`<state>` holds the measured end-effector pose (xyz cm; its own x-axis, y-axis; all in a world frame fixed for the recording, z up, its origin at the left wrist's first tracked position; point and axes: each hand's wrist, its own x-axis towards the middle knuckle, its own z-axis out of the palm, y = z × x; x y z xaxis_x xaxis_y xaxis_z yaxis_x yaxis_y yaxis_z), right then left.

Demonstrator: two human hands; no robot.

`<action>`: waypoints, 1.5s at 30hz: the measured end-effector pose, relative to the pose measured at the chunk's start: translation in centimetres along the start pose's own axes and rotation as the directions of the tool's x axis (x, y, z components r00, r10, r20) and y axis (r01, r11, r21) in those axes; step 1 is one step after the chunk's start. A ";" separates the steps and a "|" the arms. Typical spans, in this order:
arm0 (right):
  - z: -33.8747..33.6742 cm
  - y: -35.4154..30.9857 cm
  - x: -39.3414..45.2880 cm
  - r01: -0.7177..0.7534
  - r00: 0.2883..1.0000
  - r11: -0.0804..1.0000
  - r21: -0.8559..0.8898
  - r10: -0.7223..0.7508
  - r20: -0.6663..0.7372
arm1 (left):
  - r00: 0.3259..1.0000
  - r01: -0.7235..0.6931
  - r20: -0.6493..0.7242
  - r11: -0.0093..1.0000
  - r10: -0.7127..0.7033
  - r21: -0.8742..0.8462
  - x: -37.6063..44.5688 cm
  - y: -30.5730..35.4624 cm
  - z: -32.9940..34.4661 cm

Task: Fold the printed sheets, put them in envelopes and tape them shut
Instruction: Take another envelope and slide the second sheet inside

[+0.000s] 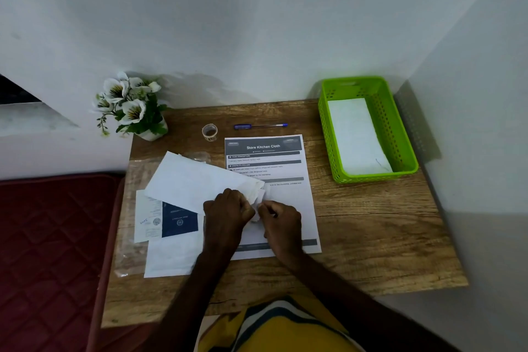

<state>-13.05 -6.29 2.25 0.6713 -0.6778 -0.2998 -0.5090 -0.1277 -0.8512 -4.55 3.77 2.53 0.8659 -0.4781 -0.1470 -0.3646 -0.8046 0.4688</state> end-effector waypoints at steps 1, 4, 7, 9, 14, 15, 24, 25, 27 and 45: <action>0.2 -0.2 0.2 -0.001 1.000 1.000 -0.005 0.001 0.023 | 1.000 -0.015 -0.003 1.000 0.015 -0.003 -0.1 0.0 0.0; 0.7 -0.5 0.8 0.020 0.997 0.998 -0.055 -0.016 0.076 | 1.000 -0.025 -0.007 0.999 0.025 -0.027 -0.3 0.1 0.1; 0.7 -0.5 2.2 0.041 0.975 0.990 -0.134 -0.010 0.223 | 1.000 -0.012 -0.008 1.000 0.012 -0.027 -0.2 -0.3 0.1; 0.3 -0.6 3.0 0.021 0.940 0.997 -0.075 0.005 0.340 | 1.000 -0.012 -0.017 1.000 0.012 -0.007 -0.1 -0.4 0.2; -0.7 0.1 2.8 0.000 0.974 1.000 -0.014 0.003 0.226 | 0.998 -0.043 -0.042 0.998 0.045 0.039 -0.1 -0.4 0.5; -0.9 0.4 2.4 -0.007 0.994 0.999 -0.037 0.011 0.106 | 0.998 -0.052 -0.041 0.996 0.055 0.068 -0.1 -0.2 0.5; -2.4 3.0 1.2 0.012 1.000 0.999 -0.042 -0.013 -0.023 | 0.969 -0.172 -0.162 0.981 0.185 0.093 -0.6 -1.8 1.7; -2.4 2.9 1.2 0.083 0.997 0.992 -0.099 -0.083 0.003 | 0.969 -0.171 -0.172 0.983 0.179 0.063 -0.6 -1.9 1.8; -2.3 2.9 1.0 0.261 0.964 0.940 -0.220 -0.245 0.099 | 0.967 -0.179 -0.182 0.984 0.178 0.011 -0.6 -2.2 1.9; -0.8 2.0 1.3 0.536 0.842 0.627 -0.565 -0.440 0.311 | 0.866 -0.427 -0.231 0.896 0.444 0.124 -3.4 -3.9 3.5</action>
<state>-13.66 -8.01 0.56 0.9571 -0.2896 -0.0121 -0.2638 -0.8528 -0.4507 -7.26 7.33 -1.83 0.6666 -0.6900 0.2819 -0.7387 -0.5606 0.3743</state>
